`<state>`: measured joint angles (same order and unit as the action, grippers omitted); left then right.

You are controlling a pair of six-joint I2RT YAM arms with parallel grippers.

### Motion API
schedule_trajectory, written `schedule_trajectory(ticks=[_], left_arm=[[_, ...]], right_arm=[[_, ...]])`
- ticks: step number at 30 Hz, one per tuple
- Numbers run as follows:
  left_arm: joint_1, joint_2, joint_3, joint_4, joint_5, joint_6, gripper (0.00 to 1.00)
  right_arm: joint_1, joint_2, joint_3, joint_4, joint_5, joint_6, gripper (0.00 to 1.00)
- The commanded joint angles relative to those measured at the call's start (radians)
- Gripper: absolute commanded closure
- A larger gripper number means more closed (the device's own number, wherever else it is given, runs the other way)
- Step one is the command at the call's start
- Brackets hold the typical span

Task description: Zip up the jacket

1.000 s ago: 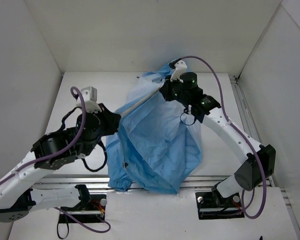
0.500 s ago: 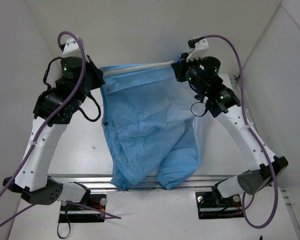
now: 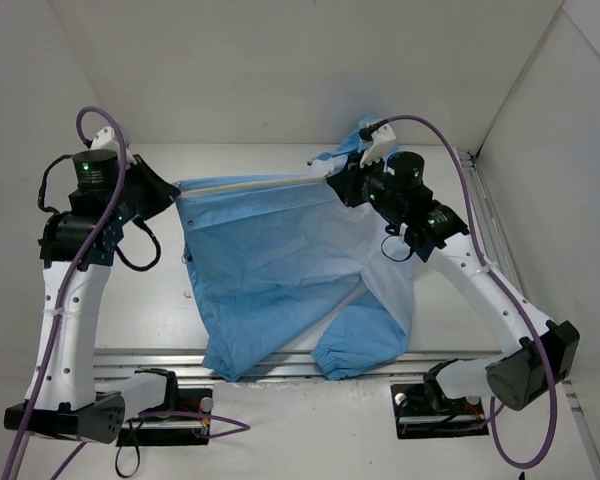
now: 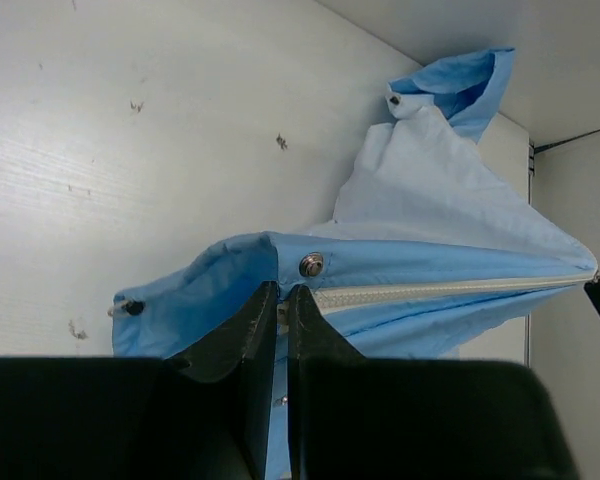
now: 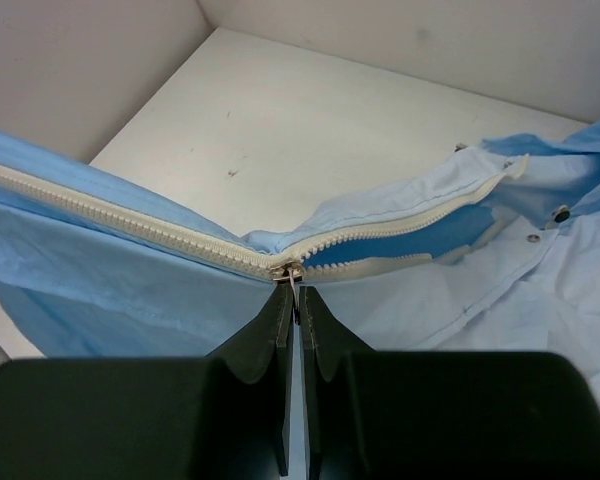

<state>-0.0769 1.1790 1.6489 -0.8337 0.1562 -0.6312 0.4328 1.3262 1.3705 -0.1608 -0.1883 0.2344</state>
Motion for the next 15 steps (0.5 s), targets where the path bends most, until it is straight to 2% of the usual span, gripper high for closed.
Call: schedule_trajectory(ticks=[1,6,10,15], left_arm=[[0.140,-0.082,-0.075,0.001,-0.230,0.044,1.00],[0.215,-0.140,-0.162,0.007,-0.169,0.033,1.00],[0.215,-0.200,-0.274,0.053,-0.035,0.031,1.00],[0.226,-0.263,-0.350,-0.010,-0.132,0.018,1.00]], right_arm=[[-0.137,-0.067,-0.030,0.033,0.299,-0.053,1.00],[-0.170,-0.055,-0.060,0.033,0.270,-0.056,1.00],[-0.161,-0.053,-0.093,0.032,0.205,-0.030,1.00],[-0.150,-0.045,-0.143,0.035,0.266,-0.024,1.00]])
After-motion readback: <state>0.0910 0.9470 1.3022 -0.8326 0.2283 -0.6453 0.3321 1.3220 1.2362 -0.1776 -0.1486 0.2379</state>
